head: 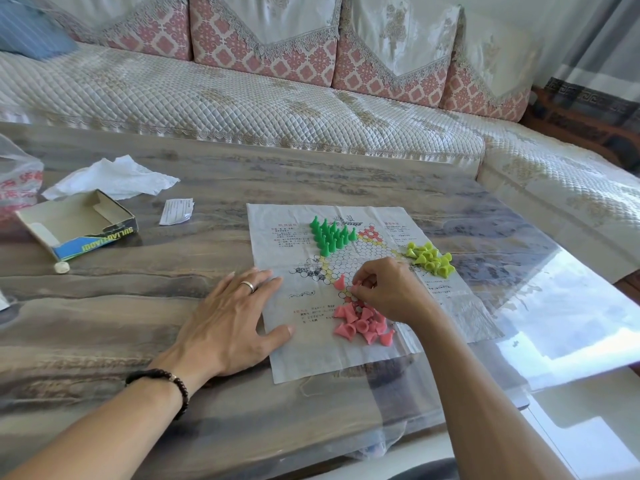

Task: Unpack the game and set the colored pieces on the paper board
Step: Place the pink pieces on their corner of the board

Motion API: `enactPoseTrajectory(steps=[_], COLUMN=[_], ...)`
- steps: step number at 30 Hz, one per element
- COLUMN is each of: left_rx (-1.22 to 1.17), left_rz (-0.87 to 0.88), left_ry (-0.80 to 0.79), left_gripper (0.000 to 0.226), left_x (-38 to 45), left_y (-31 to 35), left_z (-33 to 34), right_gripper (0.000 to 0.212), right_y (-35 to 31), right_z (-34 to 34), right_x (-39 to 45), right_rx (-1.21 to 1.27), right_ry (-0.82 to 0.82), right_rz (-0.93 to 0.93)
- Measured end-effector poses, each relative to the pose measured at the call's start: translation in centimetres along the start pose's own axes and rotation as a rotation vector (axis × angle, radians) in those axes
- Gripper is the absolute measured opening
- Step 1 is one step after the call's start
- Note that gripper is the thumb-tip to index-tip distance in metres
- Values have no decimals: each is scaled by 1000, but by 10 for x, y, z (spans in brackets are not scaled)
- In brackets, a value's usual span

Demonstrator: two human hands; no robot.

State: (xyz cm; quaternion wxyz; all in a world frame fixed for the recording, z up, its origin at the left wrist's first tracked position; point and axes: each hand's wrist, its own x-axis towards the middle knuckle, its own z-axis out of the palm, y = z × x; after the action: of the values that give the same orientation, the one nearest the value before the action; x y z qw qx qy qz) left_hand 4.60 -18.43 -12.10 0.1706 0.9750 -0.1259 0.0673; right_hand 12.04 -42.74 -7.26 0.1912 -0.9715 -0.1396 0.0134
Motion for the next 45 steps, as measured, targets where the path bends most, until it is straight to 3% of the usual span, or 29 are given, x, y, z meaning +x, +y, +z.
enactPoseTrajectory(steps=[18,30,37,41,45], left_rx=[-22,5,13,6,-1], left_rz=[0,0,3,7,9], left_ry=[3,-4,1,5,6], left_gripper=[93,94,94,93,93], left_x=[0,0,0,0,1], left_y=[-1,-1,0,-1,-2], left_z=[1,0,-1,-1,0], right_gripper=[9,6,7,5,15], right_y=[8,22,20,19,18], right_z=[-10,-14,-16,-15,-11], right_x=[-4,-22,-16,-14,-11], right_rx=[92,103,195,218,191], right_ry=[50,-127,52,69,104], right_rz=[19,-14,88,81,93])
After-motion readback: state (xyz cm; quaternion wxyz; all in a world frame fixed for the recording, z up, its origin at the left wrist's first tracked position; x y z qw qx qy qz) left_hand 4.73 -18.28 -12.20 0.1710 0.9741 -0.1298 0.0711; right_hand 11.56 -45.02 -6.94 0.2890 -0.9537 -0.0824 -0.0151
